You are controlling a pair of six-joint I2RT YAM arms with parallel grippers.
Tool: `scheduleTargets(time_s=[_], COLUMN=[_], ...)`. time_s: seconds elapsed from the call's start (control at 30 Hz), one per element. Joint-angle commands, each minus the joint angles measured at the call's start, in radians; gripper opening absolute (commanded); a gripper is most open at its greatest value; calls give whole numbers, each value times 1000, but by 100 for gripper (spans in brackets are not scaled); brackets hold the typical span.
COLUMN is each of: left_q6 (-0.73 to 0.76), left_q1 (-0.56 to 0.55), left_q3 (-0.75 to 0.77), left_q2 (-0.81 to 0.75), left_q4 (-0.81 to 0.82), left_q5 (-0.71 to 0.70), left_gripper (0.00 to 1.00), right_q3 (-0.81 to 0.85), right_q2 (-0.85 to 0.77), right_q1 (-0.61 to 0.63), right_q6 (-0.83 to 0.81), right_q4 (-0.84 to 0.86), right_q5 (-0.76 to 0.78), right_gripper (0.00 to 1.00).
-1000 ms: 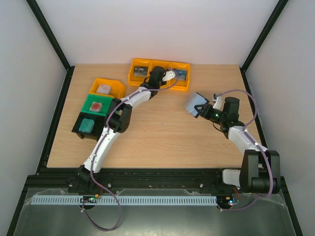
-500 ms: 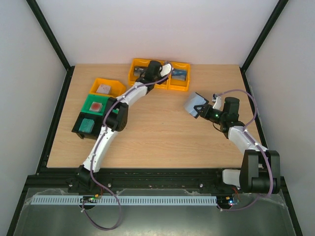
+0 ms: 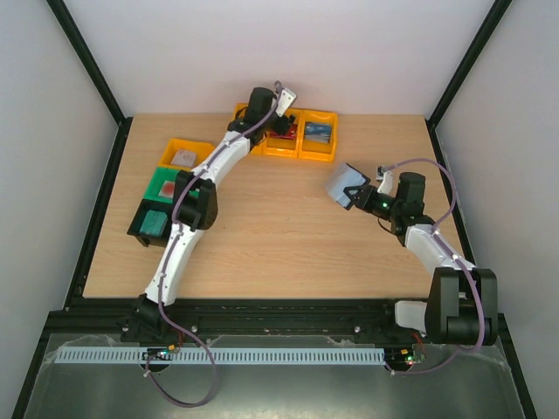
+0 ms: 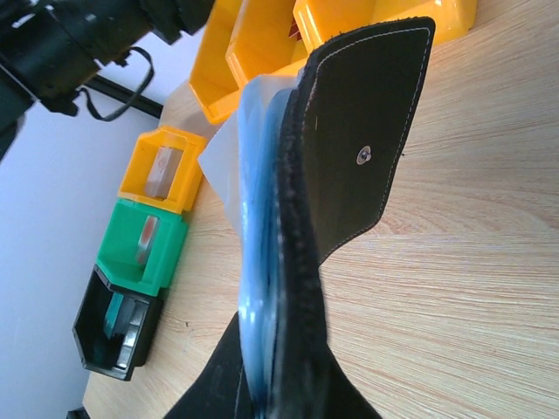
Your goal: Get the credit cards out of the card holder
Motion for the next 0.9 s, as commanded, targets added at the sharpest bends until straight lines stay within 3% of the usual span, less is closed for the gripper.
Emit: scheduleTargets(time_s=[0.0, 0.17, 0.3, 0.4, 0.77, 0.83, 0.87], left_q6=[-188, -178, -81, -41, -75, -57, -43], left_q1=[6, 20, 51, 101, 454, 485, 498], left_q3=[-3, -26, -100, -223, -832, -921, -952], left_q2=[-94, -243, -417, -563, -1078, -1156, -1183], left_q4=[-89, -248, -411, -491, -436, -420, -417], left_q5=[33, 173, 251, 262, 354, 352, 352], left_gripper=[73, 76, 87, 98, 99, 99, 99], right_q3=[7, 14, 8, 55, 33, 37, 46], right_q2=[-35, -34, -13, -37, -1, 36, 49], right_q1=[-5, -5, 6, 98, 482, 506, 508], right_q6=[-15, -10, 11, -94, -4, -35, -62], right_q4=[6, -9, -29, -202, -122, -177, -230], right_q5=[-28, -77, -143, -21, -61, -59, -37], right_gripper=[2, 2, 2, 2, 3, 10, 19])
